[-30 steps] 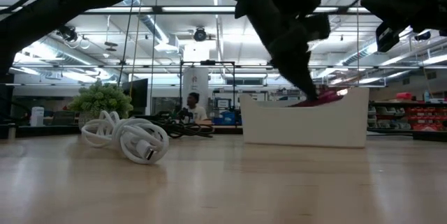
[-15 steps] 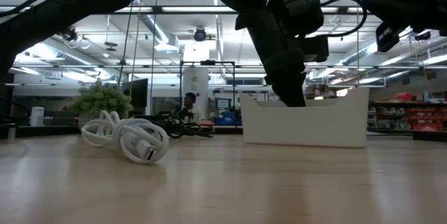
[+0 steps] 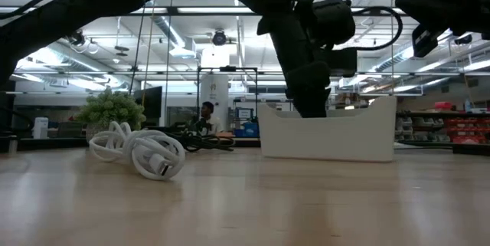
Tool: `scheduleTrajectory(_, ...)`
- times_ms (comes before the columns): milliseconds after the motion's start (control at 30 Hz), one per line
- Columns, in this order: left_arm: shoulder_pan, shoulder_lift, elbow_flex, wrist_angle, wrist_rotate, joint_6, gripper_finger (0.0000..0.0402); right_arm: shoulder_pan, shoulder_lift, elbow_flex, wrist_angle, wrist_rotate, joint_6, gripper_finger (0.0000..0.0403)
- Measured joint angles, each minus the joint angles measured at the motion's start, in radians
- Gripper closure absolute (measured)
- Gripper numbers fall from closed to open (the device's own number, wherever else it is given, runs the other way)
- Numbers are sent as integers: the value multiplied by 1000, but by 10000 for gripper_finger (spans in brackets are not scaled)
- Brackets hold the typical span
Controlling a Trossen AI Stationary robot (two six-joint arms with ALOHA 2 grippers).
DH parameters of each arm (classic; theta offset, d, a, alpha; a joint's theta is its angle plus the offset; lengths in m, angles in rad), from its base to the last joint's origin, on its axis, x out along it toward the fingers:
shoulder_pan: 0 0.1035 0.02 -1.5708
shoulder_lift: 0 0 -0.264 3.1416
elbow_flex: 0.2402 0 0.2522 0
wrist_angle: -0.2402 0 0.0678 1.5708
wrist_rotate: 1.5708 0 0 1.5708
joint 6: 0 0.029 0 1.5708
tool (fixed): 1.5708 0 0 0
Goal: Pick and place USB-C Cables
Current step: Put the red charger cable into the white bin, then put the white charger cable into the white bin
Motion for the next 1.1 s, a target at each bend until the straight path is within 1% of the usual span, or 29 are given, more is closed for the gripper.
scheduleTrajectory(133,-14,-1,0,11,-1,38,342,0,0,0,0,-2,0,389)
scheduleTrajectory(267,-16,-1,0,5,-16,23,298,0,0,0,0,-3,0,389)
scheduleTrajectory(367,-15,-10,0,-28,-19,11,283,0,0,0,0,0,0,389)
scheduleTrajectory(467,-12,-37,0,-72,-23,19,284,0,0,0,0,1,0,389)
scheduleTrajectory(800,10,-173,1,-243,-30,12,314,0,0,0,-1,1,0,389)
scheduleTrajectory(900,15,-215,2,-268,-27,-30,323,0,0,0,-1,1,0,389)
scheduleTrajectory(967,15,-247,2,-277,-14,-52,327,0,0,0,0,1,0,389)
scheduleTrajectory(1100,6,-311,3,-303,59,-87,333,0,0,0,0,1,0,389)
